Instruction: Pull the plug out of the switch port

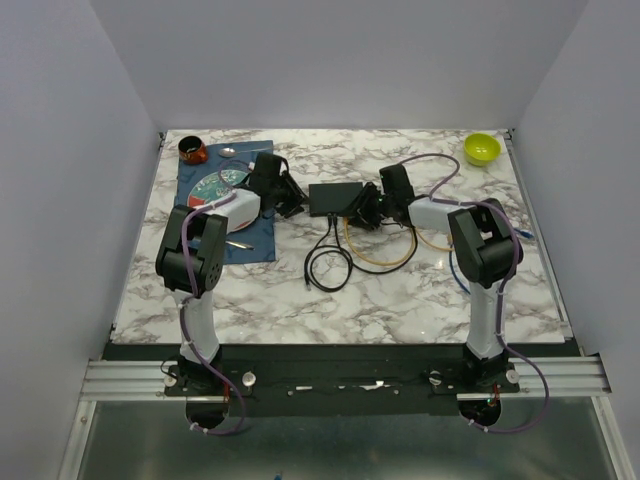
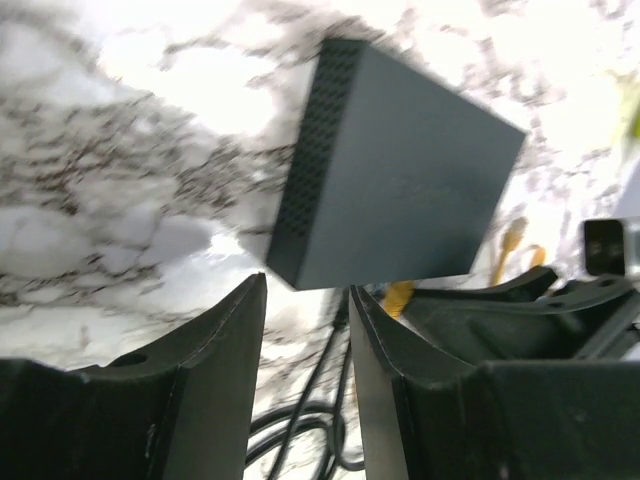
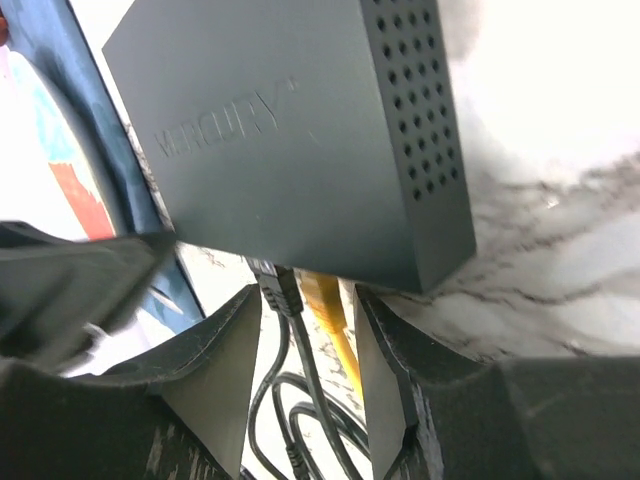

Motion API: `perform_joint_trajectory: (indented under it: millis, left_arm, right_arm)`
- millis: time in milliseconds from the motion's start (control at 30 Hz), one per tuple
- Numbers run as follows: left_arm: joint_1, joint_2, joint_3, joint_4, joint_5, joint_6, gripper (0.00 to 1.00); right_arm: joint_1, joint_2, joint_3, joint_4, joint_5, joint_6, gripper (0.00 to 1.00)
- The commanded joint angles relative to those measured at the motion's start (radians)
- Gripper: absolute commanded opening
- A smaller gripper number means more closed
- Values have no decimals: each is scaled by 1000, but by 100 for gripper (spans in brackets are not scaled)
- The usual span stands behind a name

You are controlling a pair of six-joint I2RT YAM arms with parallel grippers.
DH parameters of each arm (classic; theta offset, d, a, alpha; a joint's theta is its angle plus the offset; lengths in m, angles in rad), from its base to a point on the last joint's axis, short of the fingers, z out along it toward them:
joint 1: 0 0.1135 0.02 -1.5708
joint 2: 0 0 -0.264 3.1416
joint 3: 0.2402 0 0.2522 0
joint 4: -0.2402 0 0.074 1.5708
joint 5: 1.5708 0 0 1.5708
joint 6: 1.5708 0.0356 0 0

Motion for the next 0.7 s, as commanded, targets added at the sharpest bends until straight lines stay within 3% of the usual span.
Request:
perform_joint_trajectory:
  millis: [0, 367, 667]
  left_arm:
    - [6, 30, 107, 36, 48, 8, 48]
    - [-15, 136, 184, 72, 191, -9, 47]
    - [-23, 182, 192, 85, 252, -8, 47]
  right_arm:
    - [0, -31, -63, -26, 62, 0, 50]
    - [-9, -6, -57, 14, 91, 81, 45]
    - [-26, 9, -97, 149, 53, 193, 42]
